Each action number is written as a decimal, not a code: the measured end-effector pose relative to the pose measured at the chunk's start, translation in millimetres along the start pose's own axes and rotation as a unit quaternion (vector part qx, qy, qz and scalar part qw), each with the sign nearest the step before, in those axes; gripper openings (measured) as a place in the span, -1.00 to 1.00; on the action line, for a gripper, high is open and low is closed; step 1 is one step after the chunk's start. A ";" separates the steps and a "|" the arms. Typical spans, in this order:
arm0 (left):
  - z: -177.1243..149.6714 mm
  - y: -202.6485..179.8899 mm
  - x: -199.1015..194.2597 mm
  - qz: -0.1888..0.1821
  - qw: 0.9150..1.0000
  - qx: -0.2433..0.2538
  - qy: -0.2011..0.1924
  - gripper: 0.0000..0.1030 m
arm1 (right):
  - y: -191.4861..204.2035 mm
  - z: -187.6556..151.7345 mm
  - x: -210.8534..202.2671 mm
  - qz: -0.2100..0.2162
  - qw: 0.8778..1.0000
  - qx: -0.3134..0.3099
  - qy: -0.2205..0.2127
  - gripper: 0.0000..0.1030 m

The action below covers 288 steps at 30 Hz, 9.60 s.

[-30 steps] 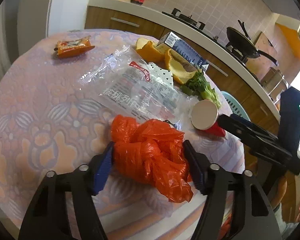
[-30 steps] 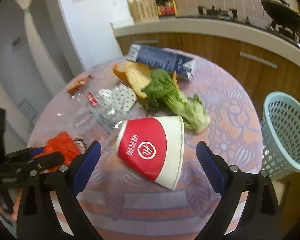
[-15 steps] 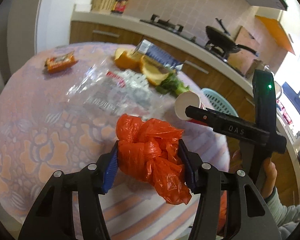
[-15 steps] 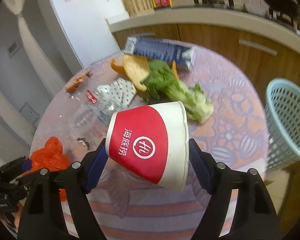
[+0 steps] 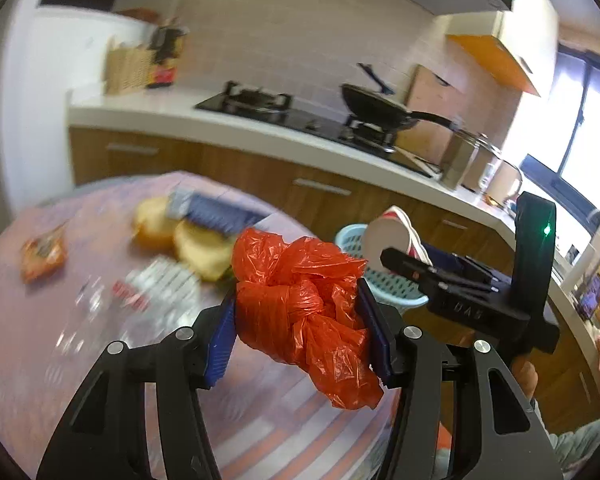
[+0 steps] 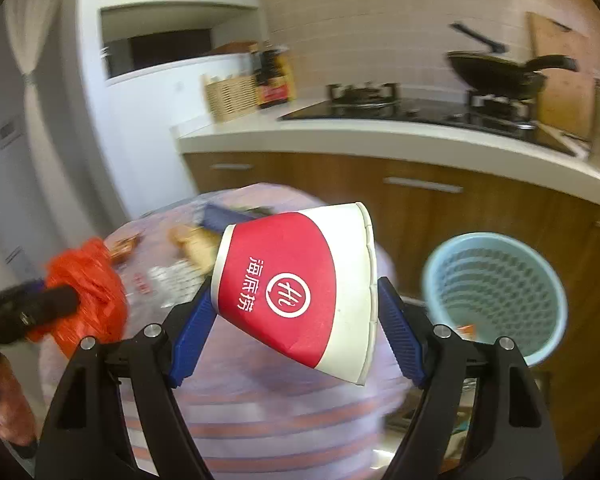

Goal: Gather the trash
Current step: 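Carry the bag and red-white cup to the wastebasket and release both, then grasp the clear plastic wrapper with the left tool while the right tool grasps the bok choy, then drop the wrapper and bok choy into the wastebasket with both tools, then grasp the heart-print napkin with the left tool while the right tool grasps the blue milk carton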

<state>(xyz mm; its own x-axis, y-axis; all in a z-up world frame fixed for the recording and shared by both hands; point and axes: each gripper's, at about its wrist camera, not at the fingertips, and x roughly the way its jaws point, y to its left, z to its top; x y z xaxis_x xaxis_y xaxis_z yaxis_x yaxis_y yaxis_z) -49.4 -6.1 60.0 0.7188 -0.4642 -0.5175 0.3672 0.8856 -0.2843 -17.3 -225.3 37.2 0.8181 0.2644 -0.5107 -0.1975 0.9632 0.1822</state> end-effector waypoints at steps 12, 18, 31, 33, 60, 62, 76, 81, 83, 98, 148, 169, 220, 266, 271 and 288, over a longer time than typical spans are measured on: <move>53.7 -81.4 129.6 -0.051 0.995 0.057 0.058 0.03 | -127.6 1.6 9.8 -0.085 0.991 0.099 -0.001 0.44; 61.8 -111.6 204.6 -0.043 0.992 0.072 0.097 0.04 | -201.7 -17.3 53.3 -0.111 0.976 0.178 0.053 0.44; 64.5 -142.4 331.1 -0.044 0.983 0.058 0.168 0.06 | -278.0 -47.2 117.8 -0.122 0.956 0.241 0.115 0.48; 62.9 -144.6 348.5 -0.043 0.982 0.056 0.178 0.07 | -285.5 -52.0 118.9 -0.120 0.954 0.250 0.116 0.48; 43.5 -94.5 173.9 0.033 0.995 0.060 0.074 0.46 | -140.5 -3.2 38.9 -0.047 0.989 0.134 0.037 0.48; 39.5 -75.3 142.9 0.053 0.996 0.048 0.055 0.51 | -110.0 0.5 42.8 -0.029 0.993 0.109 0.036 0.48; -12.0 106.7 -7.9 0.240 0.965 -0.104 -0.013 0.63 | 49.3 -14.6 102.6 0.090 0.993 -0.046 0.068 0.48; -32.4 147.9 -3.1 0.215 0.965 -0.148 0.010 0.63 | 66.0 -21.2 124.2 0.080 0.991 -0.066 0.086 0.48; -39.1 154.8 4.3 0.192 0.967 -0.164 0.021 0.63 | 65.0 -18.7 129.1 0.076 0.991 -0.065 0.087 0.48; -56.4 143.2 65.9 0.189 0.967 -0.147 0.087 0.56 | 70.1 -24.1 174.8 0.040 0.978 -0.087 0.187 0.46; -39.6 142.1 39.2 -0.033 0.992 -0.085 0.093 -0.98 | 45.2 -30.7 66.5 0.069 0.994 -0.075 0.050 -0.34; 60.5 -18.3 118.6 -0.075 0.994 0.018 0.076 -0.98 | -117.5 -14.8 26.6 -0.064 0.997 0.050 -0.005 -0.34; 44.8 -92.7 110.1 0.134 0.989 0.062 -0.012 0.12 | -90.4 6.2 25.9 -0.031 0.996 0.079 0.020 -0.16; -37.7 126.0 105.3 0.239 0.960 -0.107 0.096 -0.11 | 119.4 31.1 169.4 0.014 0.971 -0.230 0.057 0.45; -36.1 128.8 100.2 0.234 0.962 -0.113 0.088 -0.62 | 137.4 31.3 190.9 0.014 0.955 -0.289 0.070 0.49; -24.7 105.0 57.8 0.207 0.971 -0.115 0.038 -0.88 | 116.1 56.8 155.3 0.052 0.965 -0.256 0.025 -0.33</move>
<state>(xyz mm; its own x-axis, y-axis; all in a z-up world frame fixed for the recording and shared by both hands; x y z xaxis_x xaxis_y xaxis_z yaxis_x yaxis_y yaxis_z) 16.1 59.8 -19.6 0.7277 -0.0761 -0.6817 -0.0915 0.9742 -0.2064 117.5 -75.2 26.8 0.7557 0.3502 -0.5534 -0.5275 0.8263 -0.1975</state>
